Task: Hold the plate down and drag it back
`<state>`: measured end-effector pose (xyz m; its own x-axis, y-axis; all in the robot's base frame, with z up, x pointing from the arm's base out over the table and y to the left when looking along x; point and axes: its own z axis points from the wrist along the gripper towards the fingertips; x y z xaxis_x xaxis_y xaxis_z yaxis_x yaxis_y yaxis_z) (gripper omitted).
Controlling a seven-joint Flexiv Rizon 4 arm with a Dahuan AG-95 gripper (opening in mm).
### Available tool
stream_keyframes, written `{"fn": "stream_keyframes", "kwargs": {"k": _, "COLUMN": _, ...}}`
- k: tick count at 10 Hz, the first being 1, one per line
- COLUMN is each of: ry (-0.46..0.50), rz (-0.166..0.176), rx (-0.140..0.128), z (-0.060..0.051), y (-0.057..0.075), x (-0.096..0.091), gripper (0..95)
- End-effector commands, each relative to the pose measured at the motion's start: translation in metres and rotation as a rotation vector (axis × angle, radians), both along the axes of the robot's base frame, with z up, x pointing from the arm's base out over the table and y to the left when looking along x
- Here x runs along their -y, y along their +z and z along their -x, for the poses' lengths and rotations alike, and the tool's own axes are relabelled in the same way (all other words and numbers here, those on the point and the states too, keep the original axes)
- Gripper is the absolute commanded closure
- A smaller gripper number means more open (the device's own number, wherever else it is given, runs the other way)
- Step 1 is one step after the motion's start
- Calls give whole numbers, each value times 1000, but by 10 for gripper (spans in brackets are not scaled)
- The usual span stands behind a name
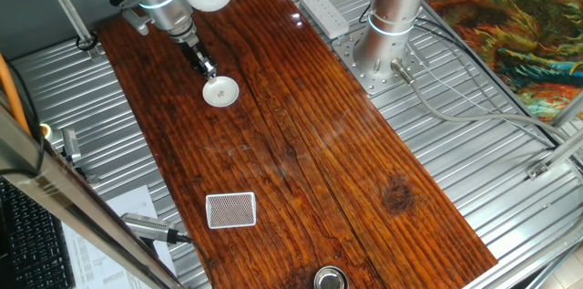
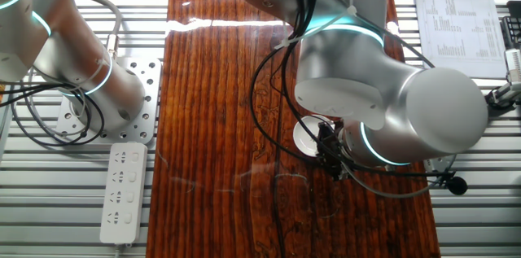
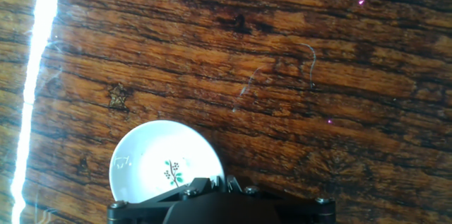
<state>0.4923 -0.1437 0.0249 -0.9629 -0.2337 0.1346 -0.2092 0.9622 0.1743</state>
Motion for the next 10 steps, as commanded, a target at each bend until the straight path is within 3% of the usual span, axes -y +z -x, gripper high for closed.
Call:
{"fn": "stream_keyframes", "kwargs": {"k": 1, "ry": 2, "rz": 0, "rx": 2, "z": 0, "y": 0, "x": 0, "gripper": 950}}
{"fn": "stream_keyframes", "kwargs": {"k": 10, "ry": 9, "rz": -2, "rx": 10, "z": 1, "y": 0, "x": 3, "gripper": 950}}
